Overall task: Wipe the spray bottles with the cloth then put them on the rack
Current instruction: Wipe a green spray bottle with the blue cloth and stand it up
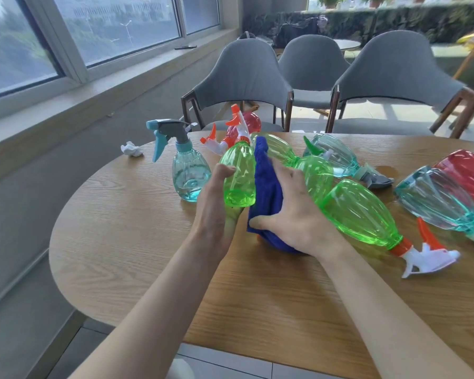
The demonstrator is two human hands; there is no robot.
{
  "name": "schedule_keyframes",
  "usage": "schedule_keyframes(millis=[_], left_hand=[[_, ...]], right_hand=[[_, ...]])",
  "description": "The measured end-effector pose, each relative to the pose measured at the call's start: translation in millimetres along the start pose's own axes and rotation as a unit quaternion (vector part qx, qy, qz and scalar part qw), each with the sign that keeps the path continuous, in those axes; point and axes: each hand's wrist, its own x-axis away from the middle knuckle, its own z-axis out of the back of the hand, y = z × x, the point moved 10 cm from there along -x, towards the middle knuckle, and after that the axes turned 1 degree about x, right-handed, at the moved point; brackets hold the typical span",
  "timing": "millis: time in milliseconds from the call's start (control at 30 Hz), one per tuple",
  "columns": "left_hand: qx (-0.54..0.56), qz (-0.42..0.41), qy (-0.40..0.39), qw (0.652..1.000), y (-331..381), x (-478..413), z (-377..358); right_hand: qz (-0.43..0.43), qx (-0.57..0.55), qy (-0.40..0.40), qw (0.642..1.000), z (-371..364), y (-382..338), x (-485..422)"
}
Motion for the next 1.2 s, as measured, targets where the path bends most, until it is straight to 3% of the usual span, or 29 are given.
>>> schedule_keyframes(millis=[67, 133, 200, 300, 400, 567, 700, 933, 1200], left_hand=[[-0.012, -0.012, 0.019, 1.000, 2, -1, 5], [-0.041, -0.024, 0.050, 0.998, 6, -2, 12], [-0.063, -0.033, 0.067, 0.995, 8, -1, 15], [-0.131, -0.042, 0.071, 0.988, 12, 5, 13], [-0.171, -0.065, 0.073, 0.980, 17, 9, 10], [-0.214, -0.099, 0.013, 0.972, 15, 14, -10], [-0.252, -0.134, 0.011, 0.958, 21, 14, -12], [-0.358, -0.195, -0.033, 0.912, 25, 27, -35], [-0.318, -0.200, -0.021, 0.926, 30, 20, -32]], right_hand=[[0.001, 0.004, 0.053, 0.999, 8, -3, 1], [-0.038, -0.097, 0.119, 0.987, 22, 4, 3], [-0.092, -0.230, 0.172, 0.954, 31, 18, 4], [-0.077, -0.297, 0.220, 0.926, 45, 23, 5], [-0.040, -0.263, 0.212, 0.940, 47, 11, 7], [0.068, -0.154, 0.113, 0.979, 28, -25, 3], [0.143, -0.061, 0.119, 0.981, 18, -37, 10], [0.097, -0.137, 0.116, 0.979, 44, -24, -2], [0.132, -0.161, 0.122, 0.970, 38, -30, 5]])
